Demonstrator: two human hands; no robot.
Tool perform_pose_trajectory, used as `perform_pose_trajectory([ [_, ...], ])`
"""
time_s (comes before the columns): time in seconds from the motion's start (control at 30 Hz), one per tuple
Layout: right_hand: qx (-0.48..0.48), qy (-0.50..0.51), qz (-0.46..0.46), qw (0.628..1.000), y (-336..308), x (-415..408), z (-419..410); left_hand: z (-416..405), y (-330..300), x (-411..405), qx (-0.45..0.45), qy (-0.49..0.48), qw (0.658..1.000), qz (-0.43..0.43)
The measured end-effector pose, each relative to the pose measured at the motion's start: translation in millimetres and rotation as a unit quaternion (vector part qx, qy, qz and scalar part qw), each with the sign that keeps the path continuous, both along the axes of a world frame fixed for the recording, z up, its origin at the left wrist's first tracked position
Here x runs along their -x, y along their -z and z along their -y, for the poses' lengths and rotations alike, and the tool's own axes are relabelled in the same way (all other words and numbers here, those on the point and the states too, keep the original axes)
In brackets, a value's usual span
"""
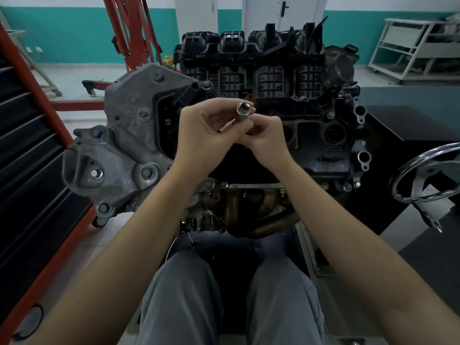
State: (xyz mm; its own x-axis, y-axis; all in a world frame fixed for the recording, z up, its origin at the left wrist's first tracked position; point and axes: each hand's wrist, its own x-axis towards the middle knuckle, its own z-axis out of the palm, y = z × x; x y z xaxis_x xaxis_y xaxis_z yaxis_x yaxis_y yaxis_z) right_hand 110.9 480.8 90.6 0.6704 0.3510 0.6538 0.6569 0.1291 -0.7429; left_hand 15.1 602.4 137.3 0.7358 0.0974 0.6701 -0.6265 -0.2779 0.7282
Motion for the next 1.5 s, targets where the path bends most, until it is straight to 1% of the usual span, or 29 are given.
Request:
perform_pose_trajectory([
  [0.1, 0.002, -0.003, 0.015, 1.000, 1.5, -1.0, 0.8, 1.9, 2.2, -1.0, -0.015, -0.048, 0.999, 0.008],
  [0.17, 0.018, -0.007, 0.030, 0.999, 1.6, -1.3, 2.0, 2.4, 3.6, -1.9, -0.009, -0.058, 0.998, 0.010],
  [0.23, 0.031, -0.009, 0.036, 0.999, 1.8, -0.4, 2.5, 1.6, 3.2, -2.1, -0.003, -0.035, 0.999, 0.007],
  [0.3, 0.025, -0.005, 0.026, 0.999, 0.6, 1.8, 1.0, -0.4, 2.0, -1.4, 0.003, 0.015, 1.000, -0.005],
  [0.37, 0.009, 0.005, 0.017, 1.000, 1.2, 1.7, 0.1, -1.8, 0.3, -0.7, -0.009, 0.043, 0.999, -0.011],
  [0.4, 0.005, 0.010, 0.013, 1.000, 1.5, 1.4, -0.4, -2.1, 0.2, -0.8, -0.023, 0.035, 0.999, -0.008],
  [0.47, 0.004, 0.013, 0.023, 1.000, 2.3, -0.5, 0.5, -1.7, 0.5, -1.0, -0.039, -0.010, 0.999, 0.007],
  [0.57, 0.011, 0.004, 0.028, 1.000, 1.9, -1.4, 1.0, -1.8, 2.7, -2.1, -0.018, -0.047, 0.999, 0.019],
  [0.6, 0.018, -0.004, 0.033, 0.999, 1.9, -1.1, 1.4, -1.9, 2.9, -2.2, -0.012, -0.041, 0.999, 0.018],
  [0.67, 0.021, -0.015, 0.032, 0.999, 1.2, 0.6, 1.8, -3.1, 3.7, -1.9, -0.008, 0.000, 1.000, 0.009],
  [0.73, 0.009, -0.012, 0.027, 1.000, 1.3, 0.9, 2.3, -3.8, 2.8, -1.4, -0.010, 0.046, 0.999, -0.001],
  [0.77, 0.001, -0.005, 0.022, 1.000, 1.6, 0.8, 2.2, -3.8, 2.2, -1.6, -0.015, 0.053, 0.998, -0.003],
  [0.8, -0.004, 0.002, 0.020, 1.000, 1.9, 0.9, 1.6, -3.4, 1.7, -1.8, -0.023, 0.042, 0.999, 0.000],
  [0.9, -0.004, 0.008, 0.028, 1.000, 2.5, -0.2, -0.2, -0.2, 1.0, -3.2, -0.030, -0.038, 0.998, 0.027],
  [0.97, 0.002, 0.000, 0.034, 0.999, 2.8, -1.4, 0.1, 1.3, 1.9, -3.6, -0.016, -0.053, 0.998, 0.034],
  [1.07, 0.009, -0.019, 0.031, 0.999, 1.1, 0.8, 0.6, 0.8, 3.4, -4.0, -0.002, -0.007, 1.000, 0.020],
  [1.17, 0.000, -0.004, 0.018, 1.000, 1.8, 1.9, -0.8, -2.7, 3.0, -3.9, -0.001, 0.042, 0.999, 0.004],
  [1.27, -0.006, 0.009, 0.019, 1.000, 3.8, 0.2, -2.0, -3.2, 2.3, -4.3, -0.029, -0.015, 0.999, 0.025],
  [1.33, -0.004, 0.003, 0.024, 1.000, 3.4, -1.1, -0.9, -1.5, 3.3, -4.3, -0.021, -0.045, 0.998, 0.043],
  [1.4, 0.015, -0.013, 0.038, 0.999, 2.6, -1.2, 1.4, -1.0, 4.2, -3.8, -0.006, -0.037, 0.998, 0.047],
  [1.5, 0.029, -0.026, 0.037, 0.999, 1.0, 1.4, 1.6, -3.0, 4.8, -2.9, -0.006, 0.020, 0.999, 0.033],
])
